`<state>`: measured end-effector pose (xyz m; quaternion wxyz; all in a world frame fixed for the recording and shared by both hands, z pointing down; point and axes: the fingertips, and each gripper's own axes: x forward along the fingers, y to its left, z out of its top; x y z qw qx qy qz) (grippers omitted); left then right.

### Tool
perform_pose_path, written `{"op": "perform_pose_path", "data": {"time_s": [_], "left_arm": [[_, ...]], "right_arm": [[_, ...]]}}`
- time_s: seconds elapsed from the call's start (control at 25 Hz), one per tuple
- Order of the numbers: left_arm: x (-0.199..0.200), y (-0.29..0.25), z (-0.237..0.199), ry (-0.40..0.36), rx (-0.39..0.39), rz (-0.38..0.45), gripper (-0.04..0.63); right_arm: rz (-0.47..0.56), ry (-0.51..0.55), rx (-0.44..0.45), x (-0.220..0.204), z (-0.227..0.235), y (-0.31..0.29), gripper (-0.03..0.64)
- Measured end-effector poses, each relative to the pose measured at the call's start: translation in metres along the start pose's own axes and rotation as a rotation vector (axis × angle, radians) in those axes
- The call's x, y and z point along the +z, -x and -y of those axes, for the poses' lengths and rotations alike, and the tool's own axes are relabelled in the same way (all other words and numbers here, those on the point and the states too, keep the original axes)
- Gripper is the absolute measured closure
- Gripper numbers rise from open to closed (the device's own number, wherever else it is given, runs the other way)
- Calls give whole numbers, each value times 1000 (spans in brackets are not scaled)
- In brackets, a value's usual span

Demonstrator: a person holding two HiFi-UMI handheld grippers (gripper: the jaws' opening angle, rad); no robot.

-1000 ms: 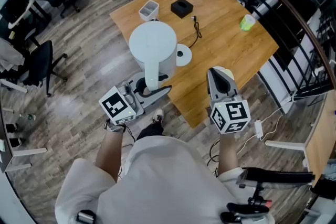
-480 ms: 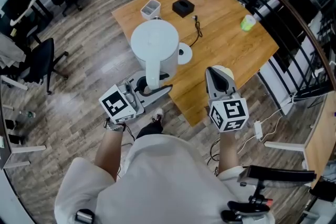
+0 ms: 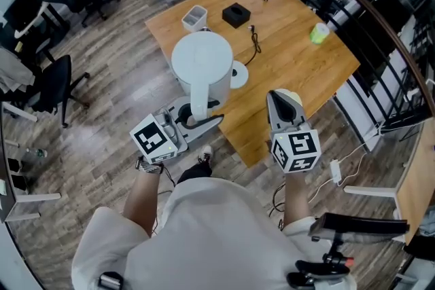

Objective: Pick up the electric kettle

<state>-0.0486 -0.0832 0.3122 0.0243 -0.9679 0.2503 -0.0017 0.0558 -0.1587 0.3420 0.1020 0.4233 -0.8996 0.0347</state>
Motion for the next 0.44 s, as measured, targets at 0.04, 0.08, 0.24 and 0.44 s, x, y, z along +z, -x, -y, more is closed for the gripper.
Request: {"op": "perform_pose_path", "data": {"time_s": [0.04,0.08,0.24,0.44], "left_arm": [[1,4,8,-6,-3,2,477],[2,7,15,-10,-5,4,477],[6,8,21,-9,-10,2,477],[7,3,18,-13,-15,-4,477]], "right_arm": [[5,4,-3,0,-5,7,606],[9,6,-5,0,-10,13,606],[7,6,-7,2,-11,18,606],[2,7,-12,2,-5,16,606]]}}
